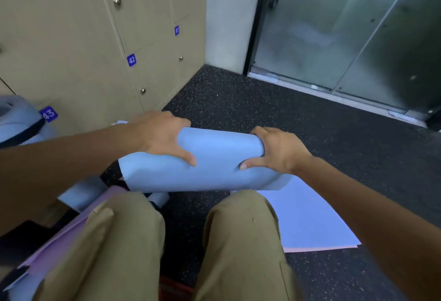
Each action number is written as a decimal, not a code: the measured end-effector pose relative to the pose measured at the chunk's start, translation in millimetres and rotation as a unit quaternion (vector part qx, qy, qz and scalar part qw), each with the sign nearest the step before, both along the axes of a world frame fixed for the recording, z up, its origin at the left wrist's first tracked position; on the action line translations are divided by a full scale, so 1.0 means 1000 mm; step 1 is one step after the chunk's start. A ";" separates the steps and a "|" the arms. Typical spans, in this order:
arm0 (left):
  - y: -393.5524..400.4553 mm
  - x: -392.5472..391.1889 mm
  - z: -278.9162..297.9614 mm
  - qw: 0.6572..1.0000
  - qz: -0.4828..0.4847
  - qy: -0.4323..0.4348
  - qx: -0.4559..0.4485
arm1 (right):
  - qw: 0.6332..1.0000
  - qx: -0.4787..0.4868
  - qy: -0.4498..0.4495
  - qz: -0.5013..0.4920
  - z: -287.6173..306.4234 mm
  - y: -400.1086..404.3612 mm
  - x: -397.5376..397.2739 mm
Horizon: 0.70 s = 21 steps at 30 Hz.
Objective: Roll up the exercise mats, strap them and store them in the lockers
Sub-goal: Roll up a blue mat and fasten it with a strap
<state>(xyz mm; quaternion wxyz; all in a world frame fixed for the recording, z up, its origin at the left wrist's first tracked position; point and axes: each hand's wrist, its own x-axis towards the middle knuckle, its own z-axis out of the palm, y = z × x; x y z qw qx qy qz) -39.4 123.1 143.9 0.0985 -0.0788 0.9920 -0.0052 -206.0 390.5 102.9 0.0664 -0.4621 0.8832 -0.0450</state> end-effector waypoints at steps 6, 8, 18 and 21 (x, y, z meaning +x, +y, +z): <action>0.014 0.047 0.060 0.997 0.004 0.077 -0.025 | 0.998 -0.039 0.055 -0.003 0.075 0.016 0.049; 0.024 0.069 0.076 0.996 0.010 0.086 -0.025 | 0.996 -0.046 0.071 -0.005 0.095 0.027 0.072; 0.079 0.184 0.103 0.997 0.019 0.068 -0.021 | 0.997 -0.036 0.063 -0.015 0.138 0.089 0.199; 0.093 0.210 0.094 0.999 0.020 0.040 -0.007 | 0.999 -0.011 0.045 -0.011 0.131 0.102 0.225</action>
